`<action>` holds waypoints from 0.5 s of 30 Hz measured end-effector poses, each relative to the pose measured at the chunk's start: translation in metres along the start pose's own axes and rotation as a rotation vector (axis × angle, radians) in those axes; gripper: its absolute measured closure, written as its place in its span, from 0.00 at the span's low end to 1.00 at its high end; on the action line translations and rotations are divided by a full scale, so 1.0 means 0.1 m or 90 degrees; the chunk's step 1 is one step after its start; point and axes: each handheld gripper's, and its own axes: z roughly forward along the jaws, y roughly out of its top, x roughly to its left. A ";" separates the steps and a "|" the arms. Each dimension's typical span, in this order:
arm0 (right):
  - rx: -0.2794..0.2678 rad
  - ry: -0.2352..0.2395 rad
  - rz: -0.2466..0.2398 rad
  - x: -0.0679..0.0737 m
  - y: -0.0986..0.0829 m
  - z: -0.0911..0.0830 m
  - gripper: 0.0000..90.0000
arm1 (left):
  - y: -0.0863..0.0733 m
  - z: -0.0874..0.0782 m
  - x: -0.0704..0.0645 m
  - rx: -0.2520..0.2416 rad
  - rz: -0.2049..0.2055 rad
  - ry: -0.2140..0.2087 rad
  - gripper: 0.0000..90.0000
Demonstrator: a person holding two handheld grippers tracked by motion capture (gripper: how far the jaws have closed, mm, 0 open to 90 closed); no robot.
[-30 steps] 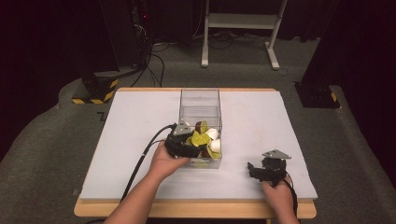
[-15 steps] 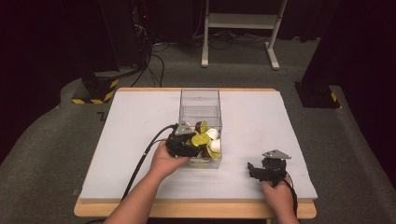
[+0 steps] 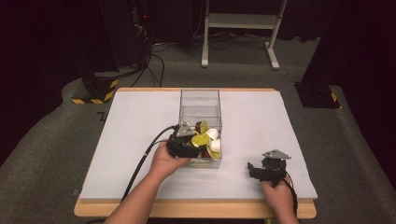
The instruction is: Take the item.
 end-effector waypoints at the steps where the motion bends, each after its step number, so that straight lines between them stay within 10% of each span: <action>1: 0.000 0.000 0.000 0.00 0.00 0.00 0.12 | 0.00 0.00 0.00 -0.002 -0.001 0.001 0.43; 15: 0.001 0.000 0.000 0.00 0.00 0.00 0.12 | 0.02 -0.08 -0.02 -0.024 -0.009 -0.011 0.43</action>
